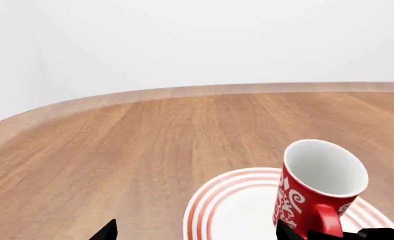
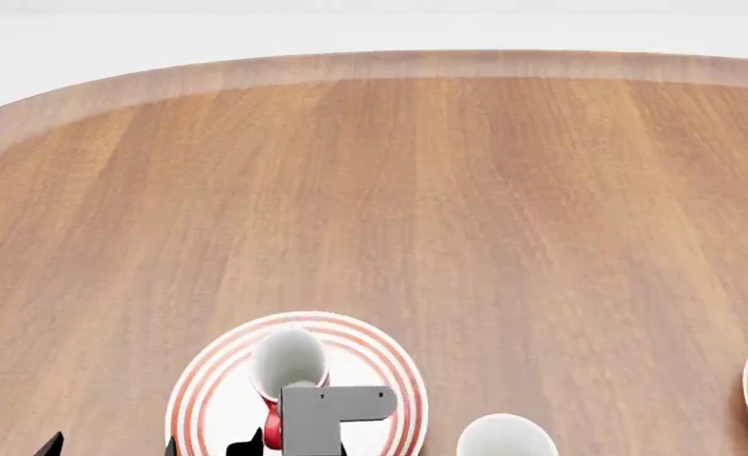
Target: Put the red mug on the left plate.
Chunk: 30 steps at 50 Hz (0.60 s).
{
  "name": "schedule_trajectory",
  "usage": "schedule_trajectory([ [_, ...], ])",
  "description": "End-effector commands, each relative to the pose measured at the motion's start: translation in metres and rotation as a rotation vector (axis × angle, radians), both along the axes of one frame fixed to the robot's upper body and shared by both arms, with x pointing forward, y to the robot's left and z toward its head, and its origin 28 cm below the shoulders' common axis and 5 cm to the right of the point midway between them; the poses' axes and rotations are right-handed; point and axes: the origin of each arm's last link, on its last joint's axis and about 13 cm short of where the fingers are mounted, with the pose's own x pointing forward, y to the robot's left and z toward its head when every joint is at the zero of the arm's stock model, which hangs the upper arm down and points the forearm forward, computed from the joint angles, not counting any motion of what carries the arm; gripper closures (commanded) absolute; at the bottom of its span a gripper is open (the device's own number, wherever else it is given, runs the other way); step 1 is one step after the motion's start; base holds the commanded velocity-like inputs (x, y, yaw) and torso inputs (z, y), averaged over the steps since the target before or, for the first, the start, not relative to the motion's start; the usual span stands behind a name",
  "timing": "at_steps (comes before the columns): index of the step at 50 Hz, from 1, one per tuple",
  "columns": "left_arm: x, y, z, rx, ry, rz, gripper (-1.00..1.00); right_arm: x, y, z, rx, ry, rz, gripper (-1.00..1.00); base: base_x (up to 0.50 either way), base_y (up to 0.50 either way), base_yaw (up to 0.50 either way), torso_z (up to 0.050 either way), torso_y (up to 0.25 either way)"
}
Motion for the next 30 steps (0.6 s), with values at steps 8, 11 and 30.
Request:
schedule_trajectory([
  [8,0.0004,0.0001,-0.0001,0.000,-0.001,0.000,-1.00,0.0047,0.0001,-0.0076,-0.041,-0.009,0.005,1.00,0.00,0.00,0.00,0.000,0.000],
  [11,0.0002,0.0003,0.0000,0.000,-0.001,0.000,-1.00,0.0046,0.0002,-0.0083,-0.041,-0.007,0.005,1.00,0.00,0.00,0.00,0.000,0.000],
  [30,0.0000,0.0002,0.0001,0.001,-0.002,0.001,-1.00,0.0031,-0.0021,-0.0129,-0.056,0.003,0.000,1.00,0.00,0.00,0.00,0.000,0.001],
])
